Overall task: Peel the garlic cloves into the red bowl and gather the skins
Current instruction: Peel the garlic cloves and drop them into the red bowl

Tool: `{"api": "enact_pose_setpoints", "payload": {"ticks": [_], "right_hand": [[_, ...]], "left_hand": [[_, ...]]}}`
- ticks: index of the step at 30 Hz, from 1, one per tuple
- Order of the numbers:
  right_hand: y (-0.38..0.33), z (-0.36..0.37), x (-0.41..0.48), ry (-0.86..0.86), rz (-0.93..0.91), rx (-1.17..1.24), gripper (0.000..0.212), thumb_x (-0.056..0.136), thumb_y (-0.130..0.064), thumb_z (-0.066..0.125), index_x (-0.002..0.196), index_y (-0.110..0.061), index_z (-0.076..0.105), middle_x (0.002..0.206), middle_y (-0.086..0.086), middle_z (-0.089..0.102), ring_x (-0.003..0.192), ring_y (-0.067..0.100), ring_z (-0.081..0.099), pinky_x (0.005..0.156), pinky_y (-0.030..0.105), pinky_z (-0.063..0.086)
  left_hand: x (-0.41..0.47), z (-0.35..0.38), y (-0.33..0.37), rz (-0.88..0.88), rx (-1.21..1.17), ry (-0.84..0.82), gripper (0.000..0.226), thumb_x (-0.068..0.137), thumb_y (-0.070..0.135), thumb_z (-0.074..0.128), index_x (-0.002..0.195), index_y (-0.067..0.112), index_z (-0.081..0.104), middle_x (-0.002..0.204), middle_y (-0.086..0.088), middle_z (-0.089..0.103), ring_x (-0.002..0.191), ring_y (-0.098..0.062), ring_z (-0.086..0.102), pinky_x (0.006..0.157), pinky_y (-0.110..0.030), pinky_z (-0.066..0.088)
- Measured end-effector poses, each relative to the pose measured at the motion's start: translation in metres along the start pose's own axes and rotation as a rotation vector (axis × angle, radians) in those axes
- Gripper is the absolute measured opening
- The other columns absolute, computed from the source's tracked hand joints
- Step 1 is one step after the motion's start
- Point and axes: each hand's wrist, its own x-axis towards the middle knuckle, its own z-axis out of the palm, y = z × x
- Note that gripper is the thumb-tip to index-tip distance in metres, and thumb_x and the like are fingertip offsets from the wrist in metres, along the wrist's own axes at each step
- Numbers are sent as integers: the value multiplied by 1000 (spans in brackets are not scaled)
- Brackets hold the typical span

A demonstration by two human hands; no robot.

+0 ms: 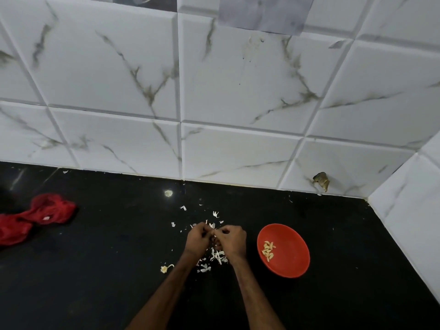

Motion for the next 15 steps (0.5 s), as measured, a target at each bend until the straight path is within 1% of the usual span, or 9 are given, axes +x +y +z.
{"api": "enact_pose_setpoints", "payload": {"ticks": [1, 2, 4, 5, 7, 9, 11, 13, 15], "right_hand": [[-1, -1, 0, -6, -2, 4, 7, 86, -9, 75, 82, -3, 76, 68, 6, 73, 56, 17, 72, 53, 28, 60], [-2, -1, 0, -12, -1, 4, 7, 86, -9, 75, 83, -3, 75, 69, 6, 73, 56, 17, 72, 54, 30, 60], [0, -1, 0, -19, 2, 11, 8, 87, -10, 75, 83, -3, 75, 69, 6, 73, 57, 18, 73, 57, 35, 62], [2, -2, 0, -27, 3, 22, 8, 87, -11, 75, 84, -4, 75, 69, 7, 73, 58, 19, 73, 58, 37, 63], [5, -3, 0, -60, -2, 64, 8, 88, -10, 72, 83, -4, 75, 69, 9, 73, 57, 21, 71, 57, 37, 62], [6, -5, 0, -99, 11, 136, 10, 90, -9, 70, 83, -3, 75, 71, 11, 74, 56, 20, 68, 54, 32, 58], [4, -7, 2, -122, 51, 230, 12, 91, -9, 67, 86, -2, 75, 76, 17, 73, 61, 19, 67, 54, 31, 56], [2, -9, 4, -140, 69, 287, 14, 93, -9, 63, 88, -1, 74, 81, 22, 72, 64, 20, 67, 56, 32, 57], [0, -11, 5, -159, 61, 305, 16, 94, -9, 62, 90, 0, 73, 82, 22, 71, 64, 18, 67, 56, 31, 58]], "left_hand": [[1, -1, -1, -16, -33, -12, 29, 88, -9, 62, 72, 15, 59, 72, -5, 65, 70, -17, 61, 69, -30, 51], [1, -2, -1, -31, -63, -27, 28, 89, -9, 61, 74, 13, 60, 72, -5, 65, 70, -17, 61, 69, -31, 51], [-1, -4, 1, -68, -126, -72, 25, 91, -10, 58, 77, 9, 60, 71, -7, 64, 68, -17, 60, 66, -30, 51], [-2, -5, 4, -82, -157, -93, 23, 92, -10, 57, 78, 8, 60, 69, -7, 63, 66, -16, 59, 64, -27, 51], [-6, -9, 9, -120, -223, -134, 19, 95, -7, 56, 80, 5, 60, 65, -5, 60, 57, -9, 57, 54, -18, 48], [-9, -15, 14, -153, -273, -158, 13, 98, -1, 56, 86, 3, 60, 64, -2, 58, 46, -1, 52, 42, -12, 40], [-7, -18, 14, -161, -308, -163, 9, 99, 7, 57, 92, 3, 61, 67, -1, 60, 45, -1, 47, 38, -14, 34], [-5, -18, 13, -149, -314, -159, 11, 99, 13, 59, 97, 3, 62, 69, 3, 64, 47, -4, 45, 38, -18, 30], [-3, -18, 14, -146, -315, -144, 11, 99, 15, 59, 98, 4, 63, 68, 5, 65, 48, -6, 45, 40, -18, 30]]}}
